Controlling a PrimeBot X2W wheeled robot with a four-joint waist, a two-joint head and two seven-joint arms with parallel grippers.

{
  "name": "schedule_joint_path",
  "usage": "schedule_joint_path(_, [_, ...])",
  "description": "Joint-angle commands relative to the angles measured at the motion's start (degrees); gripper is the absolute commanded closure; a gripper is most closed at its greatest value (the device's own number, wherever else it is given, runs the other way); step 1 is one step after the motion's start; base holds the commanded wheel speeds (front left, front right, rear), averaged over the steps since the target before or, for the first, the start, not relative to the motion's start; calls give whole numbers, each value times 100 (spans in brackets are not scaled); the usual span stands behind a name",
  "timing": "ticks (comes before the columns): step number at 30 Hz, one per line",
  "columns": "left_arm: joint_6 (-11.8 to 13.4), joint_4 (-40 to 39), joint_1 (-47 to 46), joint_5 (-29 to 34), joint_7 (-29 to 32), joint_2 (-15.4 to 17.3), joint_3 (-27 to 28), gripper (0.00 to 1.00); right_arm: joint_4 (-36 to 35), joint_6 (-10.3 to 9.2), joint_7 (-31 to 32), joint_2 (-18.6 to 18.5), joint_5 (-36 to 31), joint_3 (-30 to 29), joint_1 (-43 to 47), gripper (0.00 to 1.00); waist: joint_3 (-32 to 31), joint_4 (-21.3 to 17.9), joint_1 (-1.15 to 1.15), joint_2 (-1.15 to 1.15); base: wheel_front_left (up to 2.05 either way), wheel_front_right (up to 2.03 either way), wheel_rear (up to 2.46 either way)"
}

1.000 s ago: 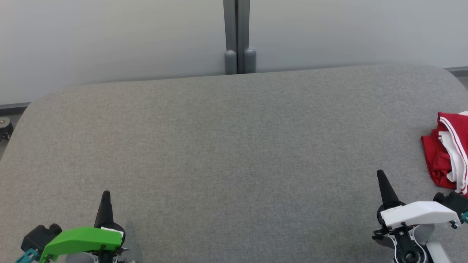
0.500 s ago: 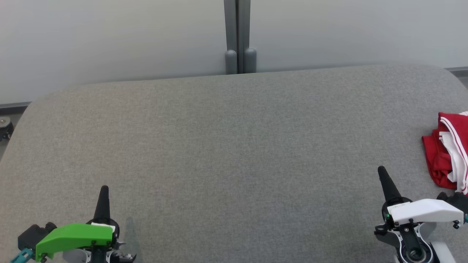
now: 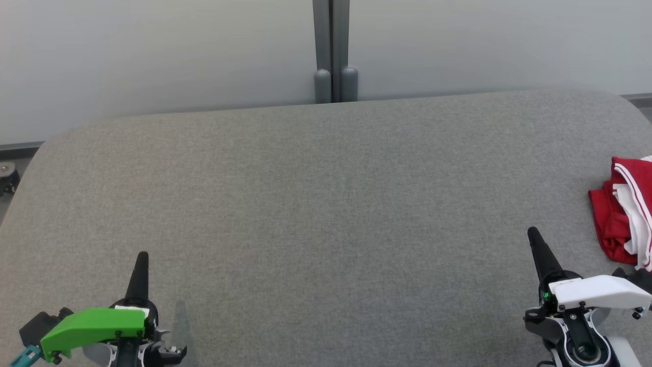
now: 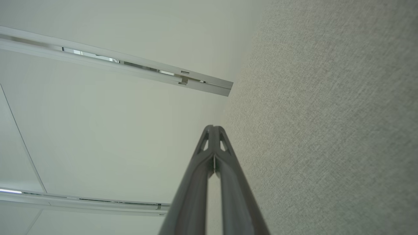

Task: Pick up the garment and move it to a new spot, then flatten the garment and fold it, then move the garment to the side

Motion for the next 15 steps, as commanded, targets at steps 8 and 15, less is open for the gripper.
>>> schedule_joint_path(8, [-51,-88,-170,-426,134,46,70,100,-137,-4,128,-36,461,-32,58,100,3,6,0,0,0,0,0])
schedule_joint_path(15, [-67,-118,-190,-722,205,48,111,100,-191,-4,205,-39,760,-46,68,100,5,11,0,0,0,0,0])
